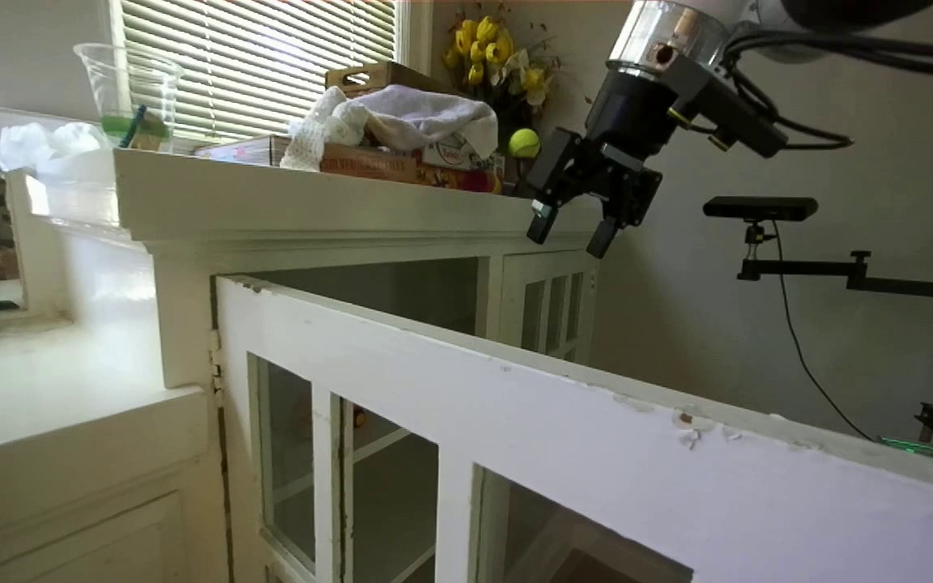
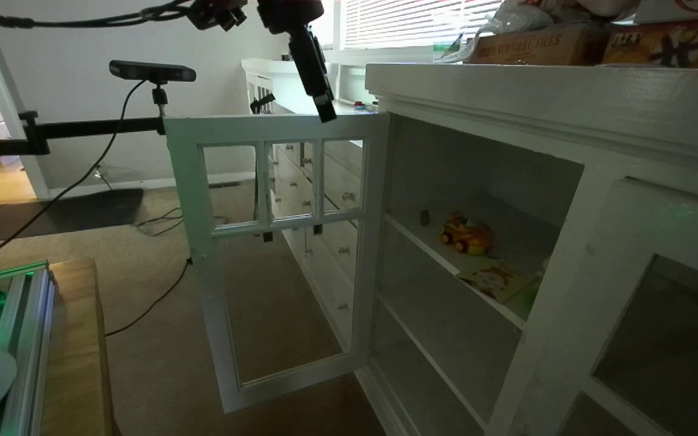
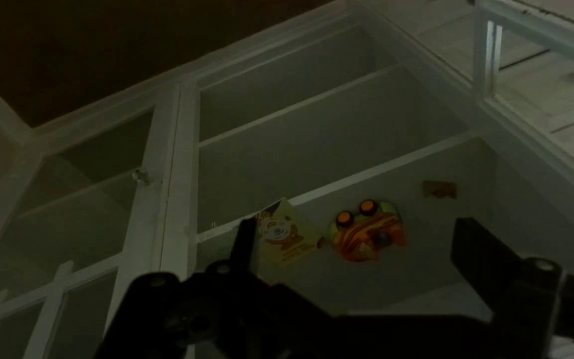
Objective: Put the car on top of the cabinet.
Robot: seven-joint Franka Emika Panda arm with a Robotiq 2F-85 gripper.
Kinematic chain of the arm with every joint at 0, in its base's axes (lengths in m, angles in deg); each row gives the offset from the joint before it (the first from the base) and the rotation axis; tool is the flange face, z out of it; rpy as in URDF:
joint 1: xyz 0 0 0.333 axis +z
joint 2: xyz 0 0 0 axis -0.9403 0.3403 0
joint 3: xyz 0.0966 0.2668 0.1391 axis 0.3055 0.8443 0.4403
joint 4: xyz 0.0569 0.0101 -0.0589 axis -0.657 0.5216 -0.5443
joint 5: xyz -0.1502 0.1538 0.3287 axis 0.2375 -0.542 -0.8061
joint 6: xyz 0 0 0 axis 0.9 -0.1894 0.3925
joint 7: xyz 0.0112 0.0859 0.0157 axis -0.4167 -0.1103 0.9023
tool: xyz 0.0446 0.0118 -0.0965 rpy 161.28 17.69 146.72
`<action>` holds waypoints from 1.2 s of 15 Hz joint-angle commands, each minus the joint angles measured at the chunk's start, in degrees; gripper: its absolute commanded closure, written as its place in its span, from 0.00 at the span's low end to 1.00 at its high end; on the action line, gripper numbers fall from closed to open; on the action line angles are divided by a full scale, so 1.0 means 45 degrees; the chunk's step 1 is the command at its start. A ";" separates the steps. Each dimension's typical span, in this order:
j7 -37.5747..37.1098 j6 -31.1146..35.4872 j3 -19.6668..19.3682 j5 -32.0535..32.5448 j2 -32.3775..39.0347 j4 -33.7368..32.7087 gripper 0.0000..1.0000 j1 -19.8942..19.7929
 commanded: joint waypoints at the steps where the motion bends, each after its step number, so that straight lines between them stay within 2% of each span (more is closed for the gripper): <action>1: -0.0706 0.2517 0.0370 0.1147 0.0713 0.0610 0.00 -0.0973; 4: -0.1213 0.4573 0.1146 0.1680 0.1656 0.0620 0.00 -0.2260; 7: -0.2021 0.6103 0.2655 0.2308 0.2161 0.0646 0.00 -0.4216; 9: -0.2756 0.6454 0.3975 0.2000 0.2117 0.0645 0.00 -0.5611; 11: -0.3738 0.5976 0.5329 0.1417 0.1851 0.0634 0.00 -0.6621; 16: -0.6386 0.6349 0.8359 0.1055 0.1775 0.0587 0.00 -0.8504; 17: -0.6657 0.6179 0.8493 0.0957 0.1971 0.0497 0.00 -0.8419; 18: -0.6007 0.6115 0.7856 0.1405 0.2015 0.0573 0.00 -0.8082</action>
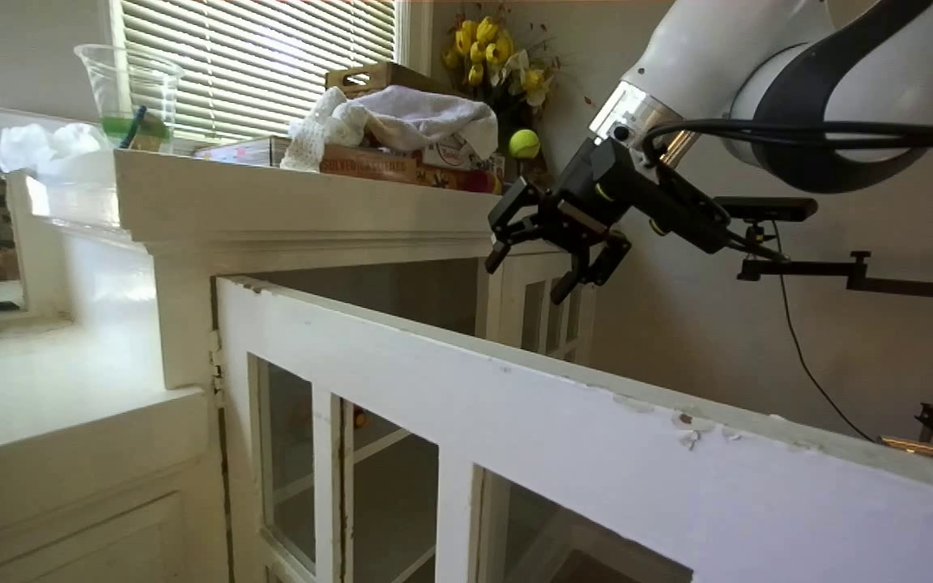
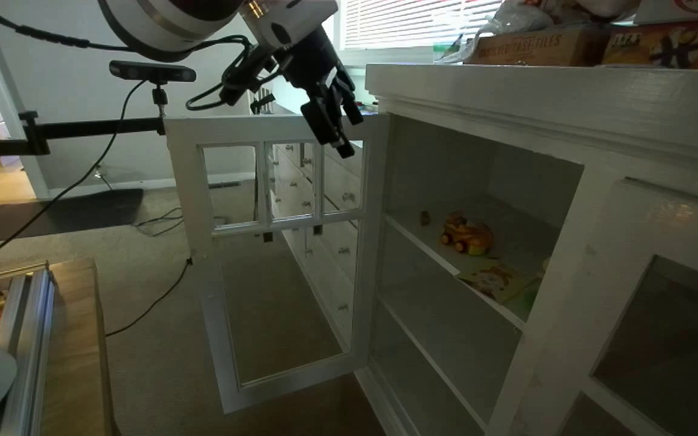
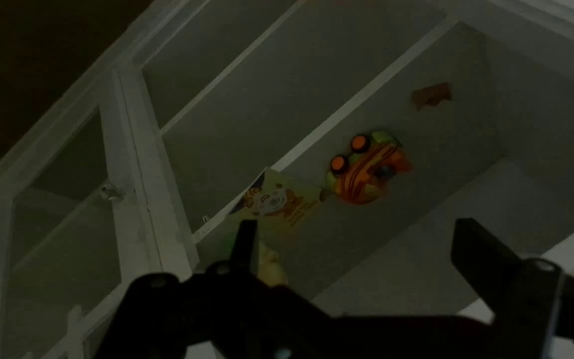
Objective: Put the car on top of the cabinet.
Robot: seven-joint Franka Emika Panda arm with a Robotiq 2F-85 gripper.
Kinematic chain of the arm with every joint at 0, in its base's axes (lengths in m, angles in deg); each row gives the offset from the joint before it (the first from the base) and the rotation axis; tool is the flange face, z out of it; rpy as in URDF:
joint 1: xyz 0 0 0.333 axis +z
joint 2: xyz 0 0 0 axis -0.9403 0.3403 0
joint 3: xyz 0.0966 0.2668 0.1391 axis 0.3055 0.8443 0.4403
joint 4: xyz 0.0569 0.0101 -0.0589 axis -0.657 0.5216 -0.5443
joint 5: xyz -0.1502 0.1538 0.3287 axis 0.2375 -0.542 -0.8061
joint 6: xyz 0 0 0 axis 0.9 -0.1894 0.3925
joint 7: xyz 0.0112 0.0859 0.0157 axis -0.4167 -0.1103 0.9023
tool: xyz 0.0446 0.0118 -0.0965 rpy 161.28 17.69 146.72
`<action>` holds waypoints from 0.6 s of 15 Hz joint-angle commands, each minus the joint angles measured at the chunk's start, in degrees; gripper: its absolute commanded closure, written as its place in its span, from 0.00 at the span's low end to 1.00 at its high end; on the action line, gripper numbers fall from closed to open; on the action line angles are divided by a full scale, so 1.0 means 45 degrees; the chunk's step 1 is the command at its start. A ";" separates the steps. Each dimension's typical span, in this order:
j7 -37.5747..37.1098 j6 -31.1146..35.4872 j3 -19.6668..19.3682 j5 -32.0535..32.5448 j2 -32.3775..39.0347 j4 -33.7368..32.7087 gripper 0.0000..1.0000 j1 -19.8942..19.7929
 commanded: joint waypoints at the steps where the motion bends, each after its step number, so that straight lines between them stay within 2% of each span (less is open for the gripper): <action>1: -0.0280 0.0000 0.0266 -0.0039 0.0000 -0.0002 0.00 -0.0106; 6: -0.0495 0.0000 0.0410 -0.0108 0.0000 -0.0009 0.00 -0.0212; 9: -0.0842 0.0296 0.1725 0.0060 -0.0311 -0.0010 0.00 -0.1845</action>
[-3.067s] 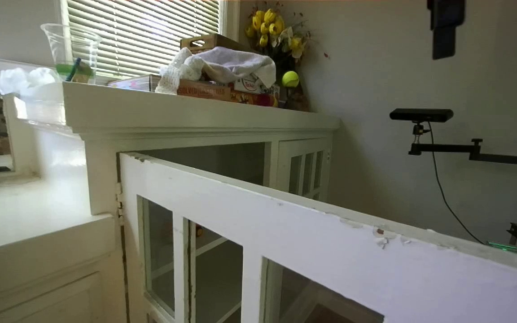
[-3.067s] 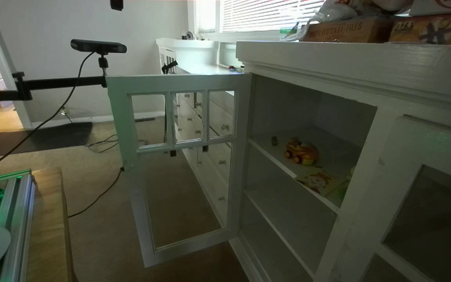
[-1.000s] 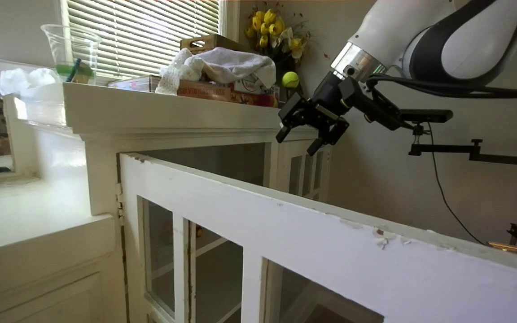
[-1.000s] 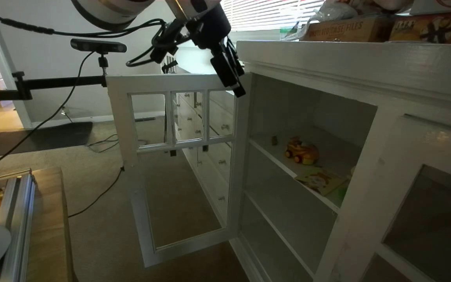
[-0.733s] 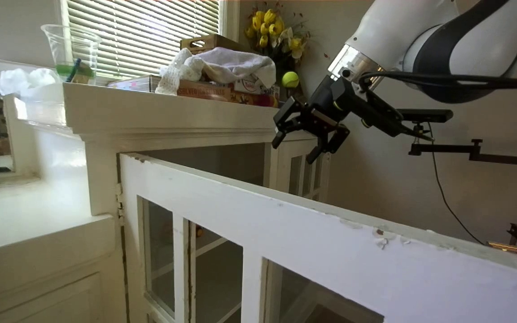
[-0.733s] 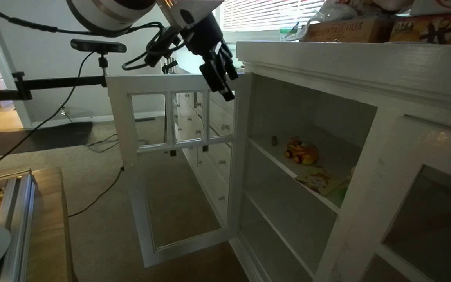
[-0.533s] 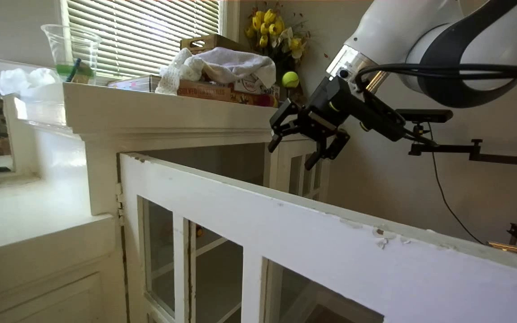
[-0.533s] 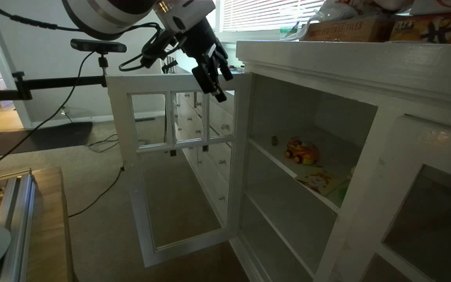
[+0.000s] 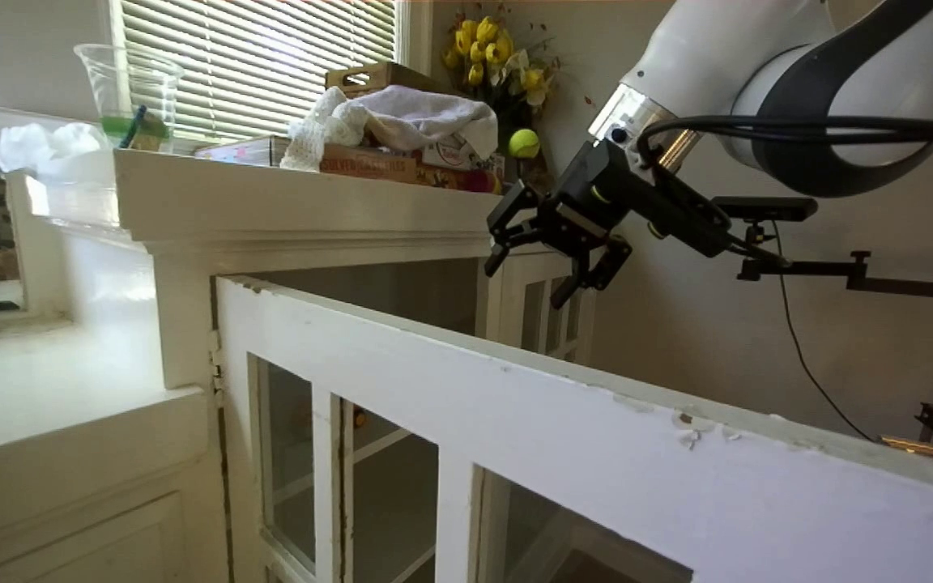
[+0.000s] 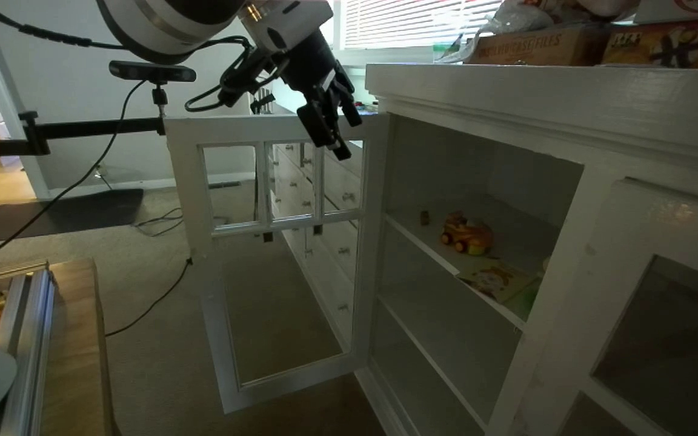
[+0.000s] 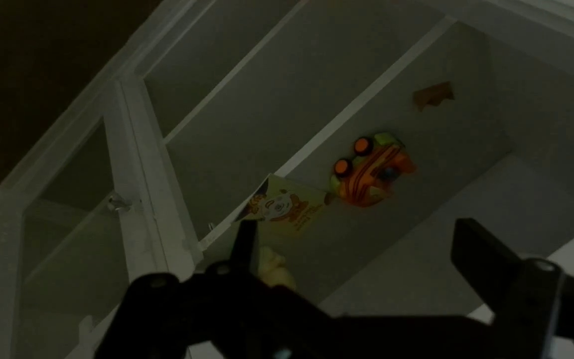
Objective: Put the car on top of the cabinet.
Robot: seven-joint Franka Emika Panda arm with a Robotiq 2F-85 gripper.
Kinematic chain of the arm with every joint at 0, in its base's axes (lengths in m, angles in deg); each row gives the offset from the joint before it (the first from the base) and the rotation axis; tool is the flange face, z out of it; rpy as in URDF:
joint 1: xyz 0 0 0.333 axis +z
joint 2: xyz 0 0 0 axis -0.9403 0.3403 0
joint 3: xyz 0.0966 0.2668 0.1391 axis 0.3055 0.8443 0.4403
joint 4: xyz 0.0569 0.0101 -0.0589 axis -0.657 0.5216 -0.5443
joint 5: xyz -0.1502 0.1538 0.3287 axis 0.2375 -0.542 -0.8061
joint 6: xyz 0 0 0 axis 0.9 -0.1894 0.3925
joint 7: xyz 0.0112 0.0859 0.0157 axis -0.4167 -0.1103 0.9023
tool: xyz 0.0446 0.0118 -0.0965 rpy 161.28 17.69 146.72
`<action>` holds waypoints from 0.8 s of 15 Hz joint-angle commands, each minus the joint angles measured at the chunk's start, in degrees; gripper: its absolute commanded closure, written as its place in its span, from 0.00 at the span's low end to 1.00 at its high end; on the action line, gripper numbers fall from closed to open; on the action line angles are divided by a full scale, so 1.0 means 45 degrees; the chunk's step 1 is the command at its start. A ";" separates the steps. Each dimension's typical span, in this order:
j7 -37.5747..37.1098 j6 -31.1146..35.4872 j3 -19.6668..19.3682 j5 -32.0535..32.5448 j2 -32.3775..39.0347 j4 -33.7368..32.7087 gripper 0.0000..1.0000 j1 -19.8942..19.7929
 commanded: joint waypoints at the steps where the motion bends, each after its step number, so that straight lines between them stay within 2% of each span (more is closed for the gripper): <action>1: -0.0395 0.0293 0.1467 0.0123 -0.0333 -0.0002 0.00 -0.1729; 7: -0.0838 0.0354 0.5024 -0.0074 -0.0511 -0.0335 0.00 -0.5337; 12: -0.1049 0.0802 0.8822 -0.0052 -0.0635 -0.1187 0.00 -0.9037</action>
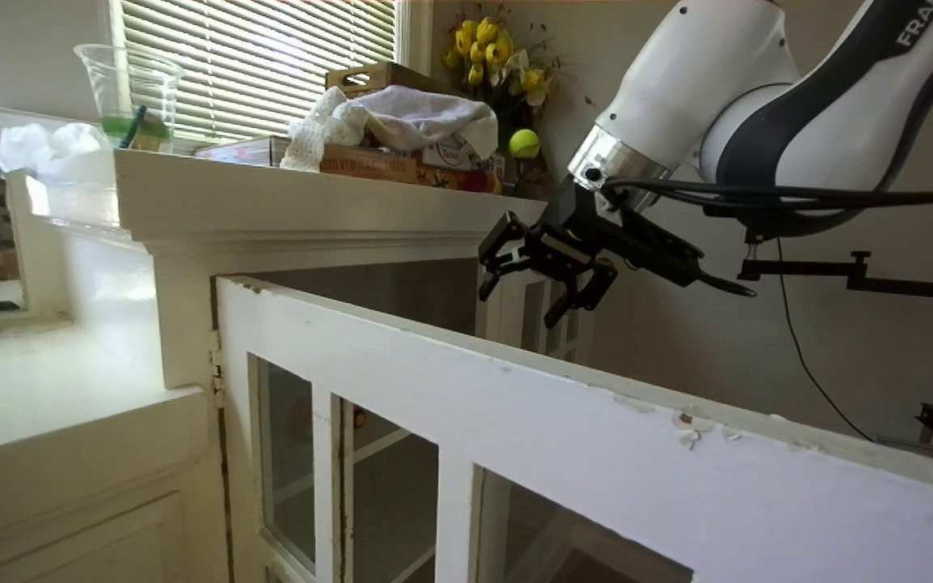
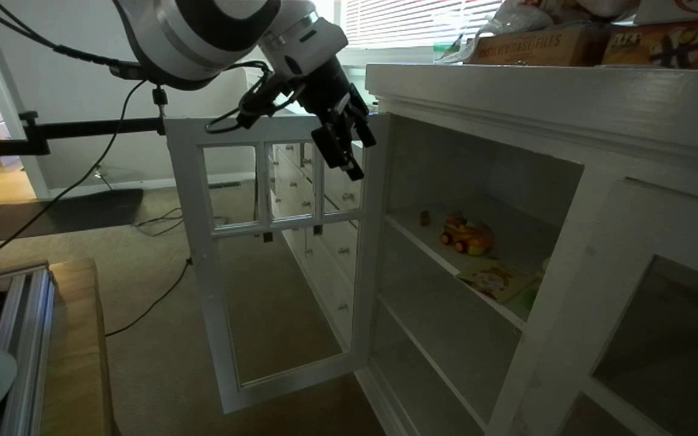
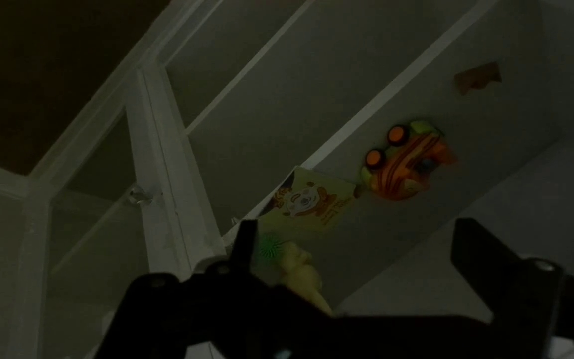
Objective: Put the car on top of the cabinet.
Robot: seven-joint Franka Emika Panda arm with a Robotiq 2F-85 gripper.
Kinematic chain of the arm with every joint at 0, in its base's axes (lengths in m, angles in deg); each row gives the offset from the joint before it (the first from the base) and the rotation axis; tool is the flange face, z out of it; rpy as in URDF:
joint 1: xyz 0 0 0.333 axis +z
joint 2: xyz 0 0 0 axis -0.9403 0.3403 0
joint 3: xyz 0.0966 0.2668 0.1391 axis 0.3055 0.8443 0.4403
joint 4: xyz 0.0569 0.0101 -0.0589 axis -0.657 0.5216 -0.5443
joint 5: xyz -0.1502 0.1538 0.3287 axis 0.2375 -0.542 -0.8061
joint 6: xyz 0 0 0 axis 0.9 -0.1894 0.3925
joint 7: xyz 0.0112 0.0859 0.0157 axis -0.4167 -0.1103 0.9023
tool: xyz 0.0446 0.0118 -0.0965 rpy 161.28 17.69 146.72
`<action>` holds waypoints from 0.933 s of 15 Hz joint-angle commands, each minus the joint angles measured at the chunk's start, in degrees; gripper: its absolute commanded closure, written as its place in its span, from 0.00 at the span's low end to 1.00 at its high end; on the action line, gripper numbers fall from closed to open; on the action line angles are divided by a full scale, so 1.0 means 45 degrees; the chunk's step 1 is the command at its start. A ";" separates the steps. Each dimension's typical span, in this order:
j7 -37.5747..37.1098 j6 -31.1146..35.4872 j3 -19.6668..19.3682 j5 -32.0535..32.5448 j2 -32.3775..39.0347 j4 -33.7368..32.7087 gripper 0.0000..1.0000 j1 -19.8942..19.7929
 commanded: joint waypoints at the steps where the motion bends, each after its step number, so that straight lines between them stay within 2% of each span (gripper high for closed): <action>1: -0.0493 0.0522 0.2903 -0.0054 -0.0517 -0.0730 0.00 -0.2836; 9: -0.1011 0.1876 0.9932 -0.0079 -0.2348 -0.2747 0.00 -1.0047; 12: -0.1283 0.2536 1.1743 -0.0056 -0.3643 -0.3967 0.00 -1.2176; 14: -0.1281 0.2800 1.2394 -0.0136 -0.4501 -0.4868 0.00 -1.3094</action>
